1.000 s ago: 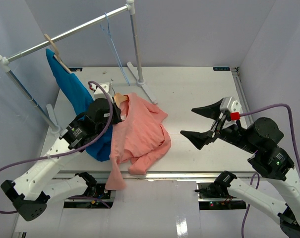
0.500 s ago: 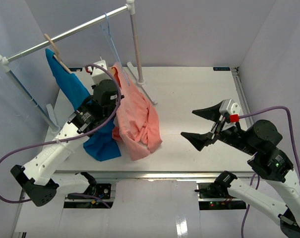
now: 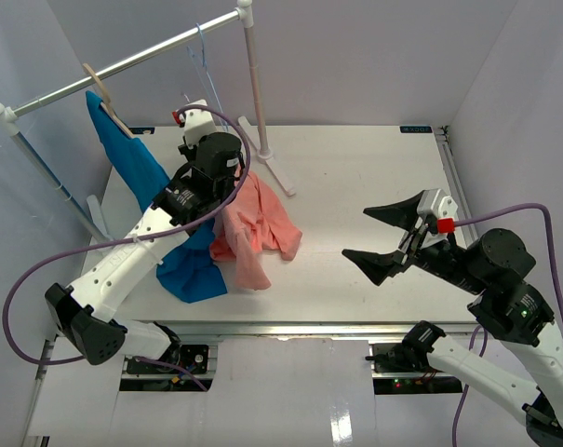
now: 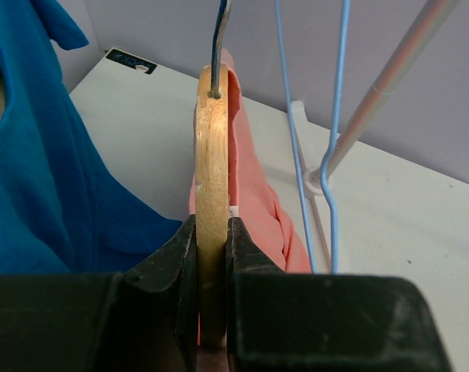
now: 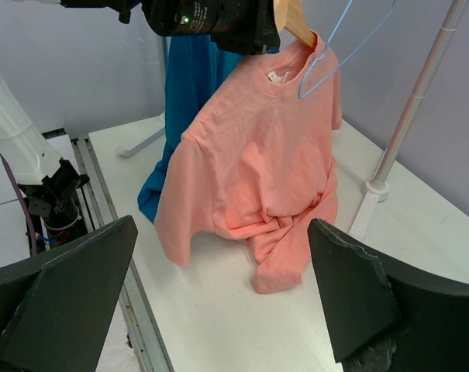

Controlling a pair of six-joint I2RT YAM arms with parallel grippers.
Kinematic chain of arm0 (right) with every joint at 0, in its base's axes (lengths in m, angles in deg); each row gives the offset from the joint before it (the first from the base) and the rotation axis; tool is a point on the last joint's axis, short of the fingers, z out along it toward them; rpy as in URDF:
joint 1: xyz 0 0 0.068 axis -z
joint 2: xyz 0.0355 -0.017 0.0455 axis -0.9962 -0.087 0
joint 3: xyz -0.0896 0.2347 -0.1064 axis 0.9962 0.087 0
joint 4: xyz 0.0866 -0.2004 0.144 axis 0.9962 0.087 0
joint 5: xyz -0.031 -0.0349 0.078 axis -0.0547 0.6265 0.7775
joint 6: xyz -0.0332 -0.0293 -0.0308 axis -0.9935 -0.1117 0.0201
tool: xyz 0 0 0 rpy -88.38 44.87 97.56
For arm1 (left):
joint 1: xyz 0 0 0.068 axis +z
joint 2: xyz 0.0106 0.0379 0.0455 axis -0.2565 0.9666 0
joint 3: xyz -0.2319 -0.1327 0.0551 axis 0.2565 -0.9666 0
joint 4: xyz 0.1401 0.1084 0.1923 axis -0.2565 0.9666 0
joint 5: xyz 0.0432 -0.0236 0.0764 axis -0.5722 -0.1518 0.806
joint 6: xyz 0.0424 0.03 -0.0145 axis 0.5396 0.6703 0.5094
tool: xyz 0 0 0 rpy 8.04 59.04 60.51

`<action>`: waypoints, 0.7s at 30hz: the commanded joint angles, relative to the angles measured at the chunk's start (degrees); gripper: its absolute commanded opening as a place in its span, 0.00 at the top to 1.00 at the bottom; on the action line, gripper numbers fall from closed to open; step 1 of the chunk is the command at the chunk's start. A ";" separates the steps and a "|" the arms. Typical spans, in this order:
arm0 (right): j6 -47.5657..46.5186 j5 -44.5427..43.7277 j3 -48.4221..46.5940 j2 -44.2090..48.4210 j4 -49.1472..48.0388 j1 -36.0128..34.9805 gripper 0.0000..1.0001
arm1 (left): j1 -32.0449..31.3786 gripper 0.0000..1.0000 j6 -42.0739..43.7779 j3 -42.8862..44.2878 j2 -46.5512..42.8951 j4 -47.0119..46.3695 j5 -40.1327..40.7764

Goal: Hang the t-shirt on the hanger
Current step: Place the hanger at the clothesline.

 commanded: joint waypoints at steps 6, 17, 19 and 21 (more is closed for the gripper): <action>0.50 -0.50 0.38 -0.11 -1.91 -0.21 0.02 | 2.86 1.00 8.24 2.77 -2.65 -10.37 4.79; 0.91 0.10 1.25 -0.91 -2.75 -0.16 0.03 | 6.21 1.00 11.13 3.89 -1.91 -16.42 4.12; 0.99 0.19 1.01 -1.49 -2.67 -0.16 0.03 | 6.88 1.00 12.20 4.80 -1.25 -16.67 3.87; 0.99 0.19 0.92 -1.75 -2.51 -0.24 0.03 | 8.23 1.00 12.28 5.61 -0.56 -16.66 2.83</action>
